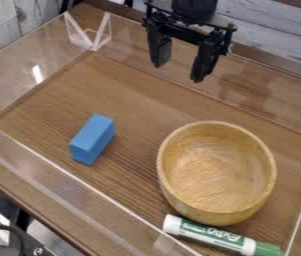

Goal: Put the blue block in the brown bowl

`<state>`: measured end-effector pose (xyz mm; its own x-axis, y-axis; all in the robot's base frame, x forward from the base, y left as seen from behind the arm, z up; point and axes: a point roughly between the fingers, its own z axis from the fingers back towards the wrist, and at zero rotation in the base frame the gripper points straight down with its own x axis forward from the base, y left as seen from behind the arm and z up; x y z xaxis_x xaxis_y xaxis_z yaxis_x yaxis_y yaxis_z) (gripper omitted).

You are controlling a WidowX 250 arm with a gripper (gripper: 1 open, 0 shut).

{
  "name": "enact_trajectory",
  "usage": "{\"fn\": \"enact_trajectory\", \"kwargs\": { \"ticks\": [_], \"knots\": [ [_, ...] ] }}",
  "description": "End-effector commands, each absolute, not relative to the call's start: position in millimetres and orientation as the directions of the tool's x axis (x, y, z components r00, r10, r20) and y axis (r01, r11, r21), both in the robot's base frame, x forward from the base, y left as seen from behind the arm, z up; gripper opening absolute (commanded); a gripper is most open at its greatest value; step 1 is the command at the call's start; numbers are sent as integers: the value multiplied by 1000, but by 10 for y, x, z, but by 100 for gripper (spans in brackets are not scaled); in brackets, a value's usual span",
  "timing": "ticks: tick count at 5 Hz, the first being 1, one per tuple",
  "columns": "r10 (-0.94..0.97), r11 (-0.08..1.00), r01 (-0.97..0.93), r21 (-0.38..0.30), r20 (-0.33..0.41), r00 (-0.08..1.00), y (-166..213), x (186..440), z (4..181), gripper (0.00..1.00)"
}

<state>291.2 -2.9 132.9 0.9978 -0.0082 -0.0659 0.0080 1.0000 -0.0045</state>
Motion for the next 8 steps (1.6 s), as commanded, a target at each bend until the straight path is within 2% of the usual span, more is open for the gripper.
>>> {"fn": "enact_trajectory", "kwargs": {
  "ticks": [1, 2, 5, 8],
  "knots": [
    [-6, 1000, 6, -2, -72, 997, 25, 2834, 1285, 100],
    [-1, 1000, 1, 2, -64, 998, 136, 2694, 1252, 100],
    [-47, 999, 46, 29, 30, 998, 683, 2220, 1250, 100],
    [-46, 999, 45, 25, 24, 999, 744, 2137, 1103, 100]
  ]
}}
